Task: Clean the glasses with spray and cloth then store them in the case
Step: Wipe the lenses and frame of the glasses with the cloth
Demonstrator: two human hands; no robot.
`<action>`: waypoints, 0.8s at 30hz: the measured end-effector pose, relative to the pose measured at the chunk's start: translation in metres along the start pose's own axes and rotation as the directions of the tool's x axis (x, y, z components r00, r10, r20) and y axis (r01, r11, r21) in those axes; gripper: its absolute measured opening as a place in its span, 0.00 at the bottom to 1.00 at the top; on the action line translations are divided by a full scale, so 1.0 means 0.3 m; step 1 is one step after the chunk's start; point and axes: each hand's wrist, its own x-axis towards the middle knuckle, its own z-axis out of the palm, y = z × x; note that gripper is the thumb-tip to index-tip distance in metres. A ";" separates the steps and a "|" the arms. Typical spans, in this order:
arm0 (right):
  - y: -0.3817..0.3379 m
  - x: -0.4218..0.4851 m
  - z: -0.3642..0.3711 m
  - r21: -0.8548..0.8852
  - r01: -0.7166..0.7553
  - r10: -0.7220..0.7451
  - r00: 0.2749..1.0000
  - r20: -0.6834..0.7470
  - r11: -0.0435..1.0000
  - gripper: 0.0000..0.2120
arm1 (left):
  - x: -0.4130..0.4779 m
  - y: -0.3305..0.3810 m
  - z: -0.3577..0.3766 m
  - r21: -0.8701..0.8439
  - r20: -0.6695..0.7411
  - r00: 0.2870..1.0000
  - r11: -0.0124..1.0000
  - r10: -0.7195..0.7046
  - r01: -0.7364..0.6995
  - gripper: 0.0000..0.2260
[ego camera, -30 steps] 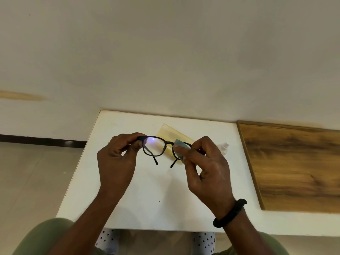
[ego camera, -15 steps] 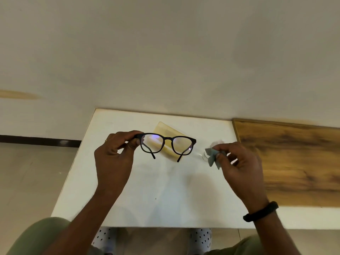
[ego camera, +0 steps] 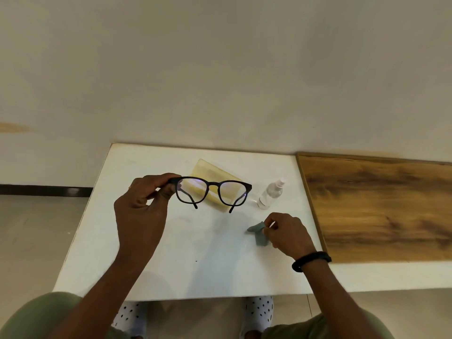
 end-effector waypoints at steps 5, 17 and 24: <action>0.014 0.021 0.021 -0.130 -0.065 0.057 0.997 -0.059 0.989 0.06 | 0.003 0.000 -0.002 -0.021 -0.003 1.000 1.000 -0.013 0.013 0.09; -0.074 -0.080 -0.087 0.065 0.231 -0.216 0.959 -0.181 0.971 0.08 | 0.004 0.002 -0.011 -0.015 -0.003 1.000 1.000 -0.013 0.013 0.08; -0.231 -0.180 -0.072 0.317 0.660 -0.470 0.726 -0.502 0.681 0.13 | 0.002 0.005 -0.011 -0.015 -0.003 1.000 1.000 -0.018 0.018 0.10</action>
